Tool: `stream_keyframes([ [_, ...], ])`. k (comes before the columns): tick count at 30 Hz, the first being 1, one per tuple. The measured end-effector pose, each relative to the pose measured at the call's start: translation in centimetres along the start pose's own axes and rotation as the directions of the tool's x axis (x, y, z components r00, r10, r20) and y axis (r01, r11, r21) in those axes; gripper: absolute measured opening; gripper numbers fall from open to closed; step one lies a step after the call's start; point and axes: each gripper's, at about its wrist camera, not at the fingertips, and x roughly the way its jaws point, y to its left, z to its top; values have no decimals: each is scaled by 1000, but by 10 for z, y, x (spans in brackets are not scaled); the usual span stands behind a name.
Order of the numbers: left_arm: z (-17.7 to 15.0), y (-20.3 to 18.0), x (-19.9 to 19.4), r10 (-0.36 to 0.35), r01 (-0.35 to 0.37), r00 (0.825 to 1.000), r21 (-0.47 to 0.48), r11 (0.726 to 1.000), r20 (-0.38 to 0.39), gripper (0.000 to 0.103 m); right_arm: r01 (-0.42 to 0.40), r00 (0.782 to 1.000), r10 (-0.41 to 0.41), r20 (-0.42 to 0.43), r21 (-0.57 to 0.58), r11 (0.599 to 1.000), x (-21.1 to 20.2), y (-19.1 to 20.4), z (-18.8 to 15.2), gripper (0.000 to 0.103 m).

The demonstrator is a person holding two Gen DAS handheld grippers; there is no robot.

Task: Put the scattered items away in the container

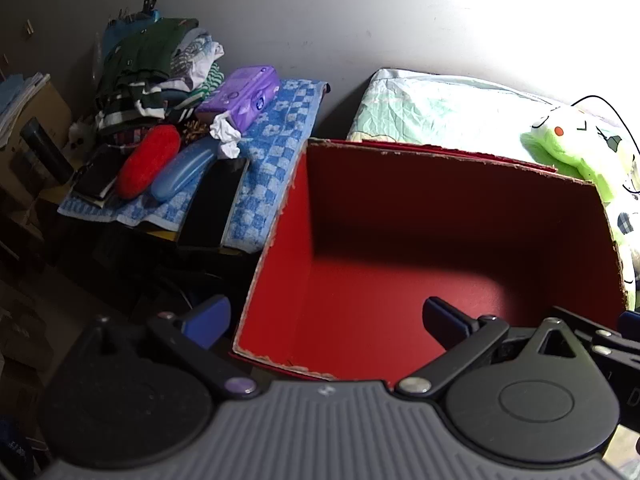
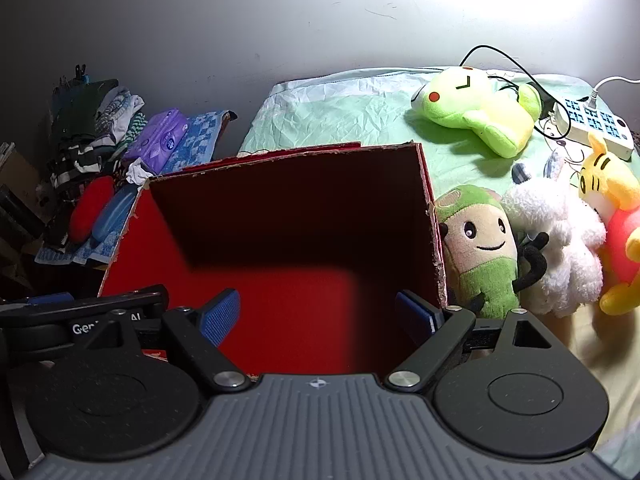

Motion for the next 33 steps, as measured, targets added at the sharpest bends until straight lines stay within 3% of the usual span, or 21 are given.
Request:
stream_keyframes([
  [18,4,0,30,-87,89,995,46,995,-51,102,45,998,-43,-37,62,997,16,1,-5,86],
  [33,8,-1,54,-105,114,988,76,991,-113,102,75,996,-72,-49,72,995,28,9,-1,85],
])
